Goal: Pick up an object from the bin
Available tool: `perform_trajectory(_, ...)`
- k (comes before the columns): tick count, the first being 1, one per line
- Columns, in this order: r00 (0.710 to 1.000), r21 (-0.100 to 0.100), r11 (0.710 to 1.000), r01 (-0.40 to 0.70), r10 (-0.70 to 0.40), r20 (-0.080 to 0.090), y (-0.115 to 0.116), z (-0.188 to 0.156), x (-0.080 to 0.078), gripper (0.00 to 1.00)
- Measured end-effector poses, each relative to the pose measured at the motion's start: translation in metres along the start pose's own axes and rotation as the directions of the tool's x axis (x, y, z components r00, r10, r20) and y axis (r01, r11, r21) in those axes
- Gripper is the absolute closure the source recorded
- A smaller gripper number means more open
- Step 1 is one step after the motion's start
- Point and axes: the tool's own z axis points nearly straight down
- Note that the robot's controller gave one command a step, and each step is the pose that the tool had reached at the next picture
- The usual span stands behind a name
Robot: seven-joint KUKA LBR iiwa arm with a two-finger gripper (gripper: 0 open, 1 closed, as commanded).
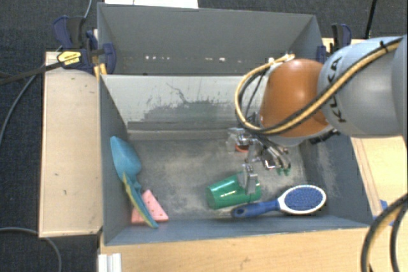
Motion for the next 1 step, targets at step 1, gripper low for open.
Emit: perform_trajectory(1,0.999,0.000,0.999,0.033,-0.033,-0.005,0.0067,0.0149,0.0135,0.00)
